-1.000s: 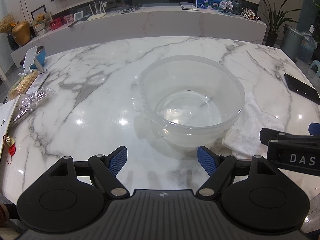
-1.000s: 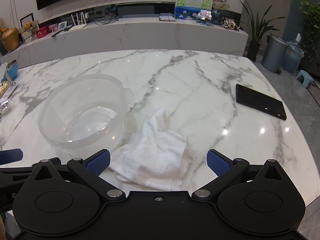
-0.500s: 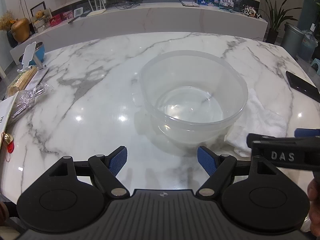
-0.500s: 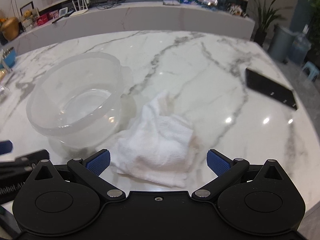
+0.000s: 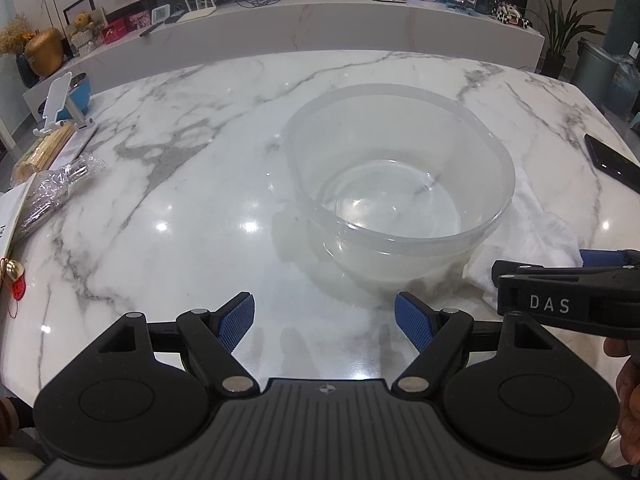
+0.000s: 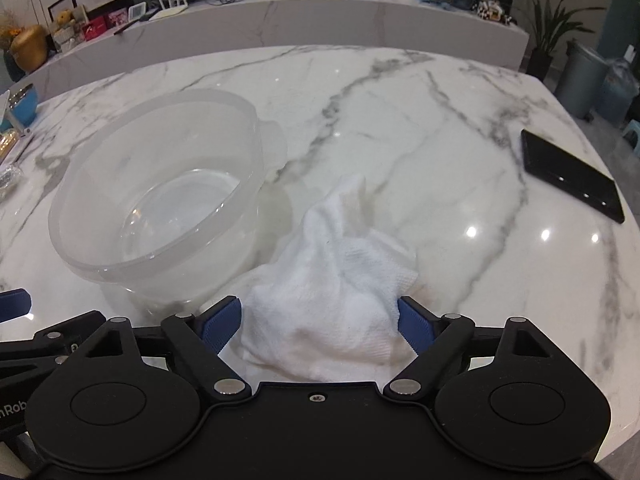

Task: Clean bowl
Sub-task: 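Move the right gripper to the white cloth and close on it, then lift the cloth with the right gripper while the left gripper grasps the clear bowl's rim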

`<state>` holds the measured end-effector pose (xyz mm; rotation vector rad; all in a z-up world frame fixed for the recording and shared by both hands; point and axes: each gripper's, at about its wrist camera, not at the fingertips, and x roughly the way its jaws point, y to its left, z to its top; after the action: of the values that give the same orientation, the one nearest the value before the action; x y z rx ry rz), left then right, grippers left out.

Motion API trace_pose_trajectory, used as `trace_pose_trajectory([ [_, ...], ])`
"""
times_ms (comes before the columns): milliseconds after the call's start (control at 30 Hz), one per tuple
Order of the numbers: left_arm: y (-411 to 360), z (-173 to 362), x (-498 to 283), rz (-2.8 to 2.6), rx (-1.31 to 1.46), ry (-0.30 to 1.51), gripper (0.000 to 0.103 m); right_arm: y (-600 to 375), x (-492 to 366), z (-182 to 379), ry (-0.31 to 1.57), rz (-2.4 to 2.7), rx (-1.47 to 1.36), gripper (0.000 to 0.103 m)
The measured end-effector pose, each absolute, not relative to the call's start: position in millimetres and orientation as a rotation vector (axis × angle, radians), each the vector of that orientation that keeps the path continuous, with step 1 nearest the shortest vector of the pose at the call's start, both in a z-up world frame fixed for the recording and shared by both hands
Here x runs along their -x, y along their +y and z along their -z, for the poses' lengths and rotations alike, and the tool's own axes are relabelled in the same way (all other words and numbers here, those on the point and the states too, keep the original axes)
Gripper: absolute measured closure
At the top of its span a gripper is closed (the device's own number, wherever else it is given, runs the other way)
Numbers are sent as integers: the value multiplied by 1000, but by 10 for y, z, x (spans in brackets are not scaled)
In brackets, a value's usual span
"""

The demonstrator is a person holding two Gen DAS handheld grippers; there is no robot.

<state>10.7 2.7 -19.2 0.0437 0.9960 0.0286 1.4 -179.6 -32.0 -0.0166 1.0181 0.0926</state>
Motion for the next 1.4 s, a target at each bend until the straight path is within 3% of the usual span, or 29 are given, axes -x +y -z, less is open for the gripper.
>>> trace_pose_trajectory([
  [500,28,252,-138,-33,-37,1017,26,-1760,-99,483,1073,-104,47,22],
  [600,41,253,-148,-35,-30,1020,26,-1774,-91,474,1065,-106,47,38],
  [667,49,255,-155,-38,-26,1022,26,-1810,-84,447,1047,-106,45,60],
  [867,62,232,-149,-33,-19,1019,26,-1922,-103,417,1053,-105,13,83],
  [1400,252,-268,-109,52,13,981,26,-2012,113,-352,925,-195,-19,85],
])
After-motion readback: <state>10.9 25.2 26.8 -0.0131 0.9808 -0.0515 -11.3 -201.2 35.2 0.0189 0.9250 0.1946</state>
